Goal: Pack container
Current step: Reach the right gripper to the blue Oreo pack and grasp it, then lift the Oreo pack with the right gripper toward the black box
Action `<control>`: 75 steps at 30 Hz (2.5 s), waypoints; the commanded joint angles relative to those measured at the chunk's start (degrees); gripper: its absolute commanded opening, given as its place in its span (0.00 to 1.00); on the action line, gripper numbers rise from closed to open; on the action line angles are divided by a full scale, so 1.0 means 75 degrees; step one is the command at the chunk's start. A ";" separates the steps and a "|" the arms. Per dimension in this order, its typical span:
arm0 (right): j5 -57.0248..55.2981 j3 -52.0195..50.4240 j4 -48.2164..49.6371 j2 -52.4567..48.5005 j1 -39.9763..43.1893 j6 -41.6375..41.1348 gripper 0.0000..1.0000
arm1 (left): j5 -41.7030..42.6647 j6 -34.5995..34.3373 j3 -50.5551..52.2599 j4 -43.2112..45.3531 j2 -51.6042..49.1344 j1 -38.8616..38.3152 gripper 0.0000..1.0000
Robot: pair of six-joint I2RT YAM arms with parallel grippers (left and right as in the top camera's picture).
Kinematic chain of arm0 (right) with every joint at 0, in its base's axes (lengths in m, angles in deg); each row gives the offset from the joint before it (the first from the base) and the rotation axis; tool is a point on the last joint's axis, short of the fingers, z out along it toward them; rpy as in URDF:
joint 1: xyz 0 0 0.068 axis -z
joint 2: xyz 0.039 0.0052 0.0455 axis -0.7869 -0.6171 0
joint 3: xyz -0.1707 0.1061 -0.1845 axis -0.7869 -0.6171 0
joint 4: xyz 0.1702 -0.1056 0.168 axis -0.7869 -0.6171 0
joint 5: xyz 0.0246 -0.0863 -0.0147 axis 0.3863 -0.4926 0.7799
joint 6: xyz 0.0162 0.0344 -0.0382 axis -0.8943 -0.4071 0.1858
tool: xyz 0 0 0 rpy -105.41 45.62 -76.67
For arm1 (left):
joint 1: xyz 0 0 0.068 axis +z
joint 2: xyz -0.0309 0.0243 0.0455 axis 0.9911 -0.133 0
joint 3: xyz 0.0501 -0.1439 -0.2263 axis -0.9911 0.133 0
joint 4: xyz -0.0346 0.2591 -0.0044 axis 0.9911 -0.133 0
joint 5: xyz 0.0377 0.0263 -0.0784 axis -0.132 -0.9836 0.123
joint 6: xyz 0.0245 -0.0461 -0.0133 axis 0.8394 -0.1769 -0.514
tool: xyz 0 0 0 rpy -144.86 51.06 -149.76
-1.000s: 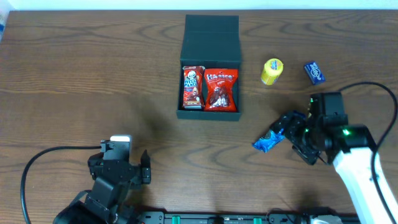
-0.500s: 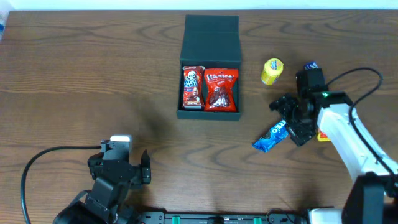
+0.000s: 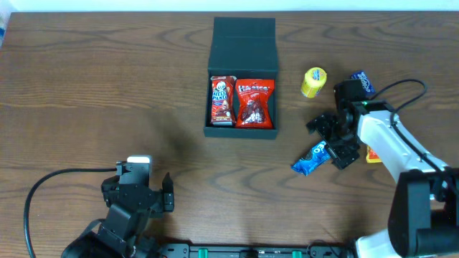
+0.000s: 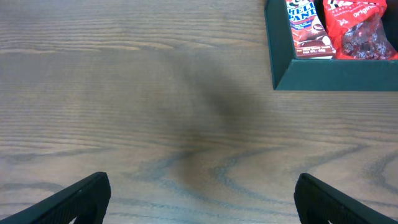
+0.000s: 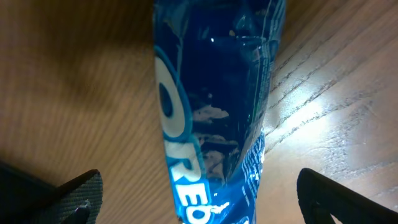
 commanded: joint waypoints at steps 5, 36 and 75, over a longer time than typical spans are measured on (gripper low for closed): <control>0.0009 0.0079 0.0029 -0.0431 -0.0146 -0.0166 0.99 | -0.0137 0.0108 0.0067 -0.0015 0.0035 0.0044 0.95; 0.0006 -0.0131 -0.0009 -0.0679 -0.0195 -0.0160 0.61 | -0.0137 0.0108 0.0067 -0.0015 0.0035 0.0044 0.95; -0.0090 -0.0131 -0.0154 -0.0600 -0.0542 -0.0160 0.25 | -0.0137 0.0108 0.0067 -0.0015 0.0035 0.0044 0.95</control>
